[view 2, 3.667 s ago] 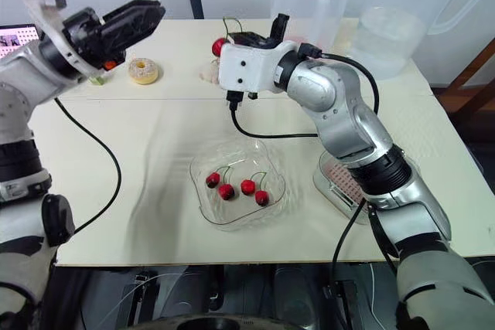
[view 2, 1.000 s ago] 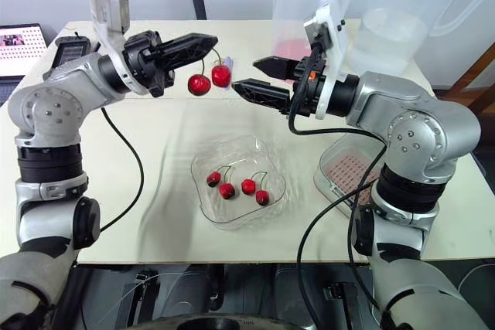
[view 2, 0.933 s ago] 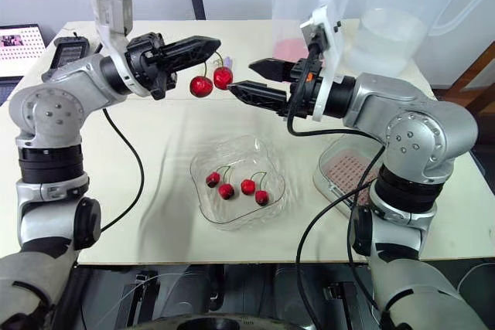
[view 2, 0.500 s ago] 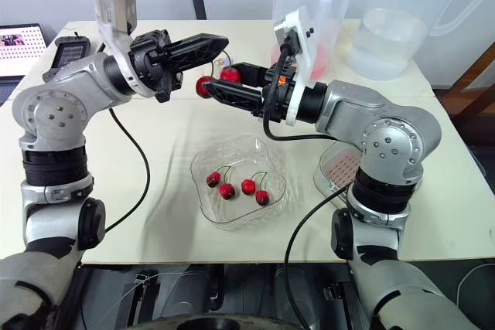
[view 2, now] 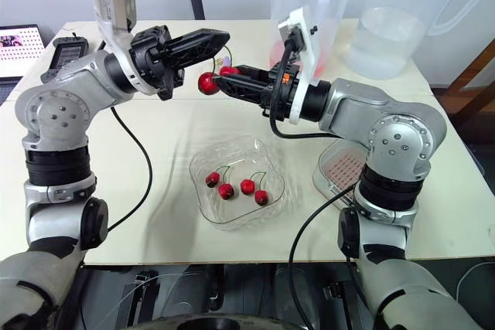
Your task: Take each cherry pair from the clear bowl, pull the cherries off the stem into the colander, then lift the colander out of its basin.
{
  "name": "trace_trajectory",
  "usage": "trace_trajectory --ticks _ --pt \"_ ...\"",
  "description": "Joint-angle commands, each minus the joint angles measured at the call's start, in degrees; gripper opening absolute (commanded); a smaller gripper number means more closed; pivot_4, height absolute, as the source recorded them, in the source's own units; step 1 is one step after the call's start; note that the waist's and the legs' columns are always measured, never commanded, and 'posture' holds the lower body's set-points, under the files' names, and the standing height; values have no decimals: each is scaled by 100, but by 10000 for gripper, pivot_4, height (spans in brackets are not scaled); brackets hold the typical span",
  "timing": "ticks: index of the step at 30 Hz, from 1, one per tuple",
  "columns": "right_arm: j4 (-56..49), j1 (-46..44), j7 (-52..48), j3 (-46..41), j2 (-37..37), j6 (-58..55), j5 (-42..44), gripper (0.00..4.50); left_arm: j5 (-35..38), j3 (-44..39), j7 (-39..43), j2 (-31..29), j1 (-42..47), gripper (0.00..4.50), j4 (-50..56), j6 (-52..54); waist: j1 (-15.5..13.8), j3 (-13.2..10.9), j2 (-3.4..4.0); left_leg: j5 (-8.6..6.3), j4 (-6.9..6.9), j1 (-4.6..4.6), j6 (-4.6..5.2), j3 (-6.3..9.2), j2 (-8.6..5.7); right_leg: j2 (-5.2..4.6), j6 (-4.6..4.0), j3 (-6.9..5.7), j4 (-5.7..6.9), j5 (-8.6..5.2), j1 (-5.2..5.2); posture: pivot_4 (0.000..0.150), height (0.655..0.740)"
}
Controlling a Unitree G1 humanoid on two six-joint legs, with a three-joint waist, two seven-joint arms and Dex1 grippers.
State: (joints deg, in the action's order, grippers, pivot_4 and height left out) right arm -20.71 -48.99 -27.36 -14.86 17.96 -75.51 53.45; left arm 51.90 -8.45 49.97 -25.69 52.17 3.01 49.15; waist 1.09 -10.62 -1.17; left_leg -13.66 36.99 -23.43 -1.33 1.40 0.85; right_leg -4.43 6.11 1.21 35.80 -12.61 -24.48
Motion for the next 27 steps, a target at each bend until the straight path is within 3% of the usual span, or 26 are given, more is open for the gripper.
trace_trajectory --ticks 1,9,12,20,23,27 --pt "-16 -178 65 -72 80 106 256 8856 134 -94 -28 14 71 0 244 -61 0 0 0 0 0 -1 0 0 0 0 -3 0 -1 -2 0 1500 7400" --pt "-64 -46 -101 168 554 -69 538 8856 83 -112 -2 18 145 0 71 -152 0 0 0 0 0 -2 0 -1 0 0 -13 0 -6 -8 0 1500 7400" --pt "-351 146 -516 426 1401 -43 410 8856 -60 -107 29 -21 143 0 -8 -291 -24 -3 3 0 0 -7 0 0 -1 0 -13 0 -18 -8 0 1500 7400" --pt "-437 381 -1032 135 2693 -26 652 8856 -78 -55 179 -28 118 0 -180 -400 -23 -5 0 0 0 -17 0 -6 0 -1 -16 3 -46 -9 2 1500 7400" --pt "-219 632 -1584 -11 3785 256 270 8856 -75 -43 241 -10 117 0 -222 -422 -50 -11 -5 0 1 -21 0 -7 -1 -2 -17 3 -51 -10 2 1500 7400" --pt "167 1905 -2794 137 5560 1481 -937 8856 -117 7 316 13 57 0 -197 -476 -63 -14 -11 -1 4 -36 0 -8 -6 -9 -15 1 -70 -11 1 1500 7400"
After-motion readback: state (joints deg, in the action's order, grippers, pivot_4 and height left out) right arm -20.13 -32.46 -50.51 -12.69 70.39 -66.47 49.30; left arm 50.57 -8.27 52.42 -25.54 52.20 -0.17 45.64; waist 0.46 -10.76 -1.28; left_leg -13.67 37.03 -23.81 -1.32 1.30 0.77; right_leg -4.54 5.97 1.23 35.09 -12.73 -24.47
